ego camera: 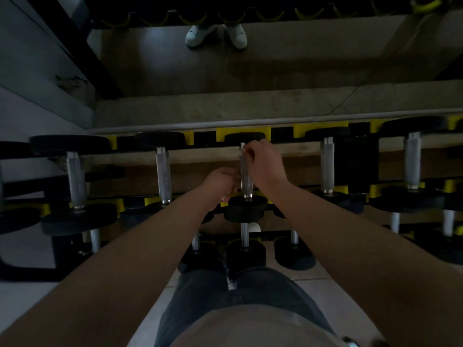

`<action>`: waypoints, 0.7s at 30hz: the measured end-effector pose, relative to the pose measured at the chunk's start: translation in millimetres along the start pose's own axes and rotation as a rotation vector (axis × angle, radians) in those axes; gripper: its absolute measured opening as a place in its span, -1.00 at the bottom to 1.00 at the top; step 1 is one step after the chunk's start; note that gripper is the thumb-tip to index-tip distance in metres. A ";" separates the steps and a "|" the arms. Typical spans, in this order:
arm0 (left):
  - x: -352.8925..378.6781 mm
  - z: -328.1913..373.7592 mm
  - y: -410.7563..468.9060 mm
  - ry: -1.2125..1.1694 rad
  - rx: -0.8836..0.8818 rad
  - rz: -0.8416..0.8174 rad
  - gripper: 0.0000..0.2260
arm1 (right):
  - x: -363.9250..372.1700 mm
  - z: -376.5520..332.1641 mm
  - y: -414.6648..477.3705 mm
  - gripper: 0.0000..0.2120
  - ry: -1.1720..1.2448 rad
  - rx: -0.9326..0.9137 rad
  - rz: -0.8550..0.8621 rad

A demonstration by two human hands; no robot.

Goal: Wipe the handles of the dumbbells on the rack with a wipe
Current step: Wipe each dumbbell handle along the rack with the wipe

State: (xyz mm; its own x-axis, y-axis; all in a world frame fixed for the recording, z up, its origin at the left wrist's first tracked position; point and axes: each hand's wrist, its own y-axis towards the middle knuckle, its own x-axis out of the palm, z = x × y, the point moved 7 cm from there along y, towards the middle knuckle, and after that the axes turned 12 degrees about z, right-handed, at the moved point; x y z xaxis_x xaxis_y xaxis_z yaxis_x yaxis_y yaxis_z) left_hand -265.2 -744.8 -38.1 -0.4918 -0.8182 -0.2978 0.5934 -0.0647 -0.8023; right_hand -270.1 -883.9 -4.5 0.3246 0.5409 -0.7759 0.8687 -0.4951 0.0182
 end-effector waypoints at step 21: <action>5.0 -19.6 12.4 -0.064 -0.029 -0.020 -0.62 | 0.9 32.9 -5.3 -0.82 0.208 0.505 -0.009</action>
State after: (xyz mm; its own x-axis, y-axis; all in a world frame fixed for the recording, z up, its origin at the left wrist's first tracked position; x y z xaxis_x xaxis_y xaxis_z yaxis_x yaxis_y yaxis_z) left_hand -272.8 -738.4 -59.7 -0.4607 -0.8521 -0.2484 0.5645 -0.0654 -0.8228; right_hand -286.7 -903.2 -26.1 0.4294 0.6447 -0.6325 0.6008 -0.7268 -0.3329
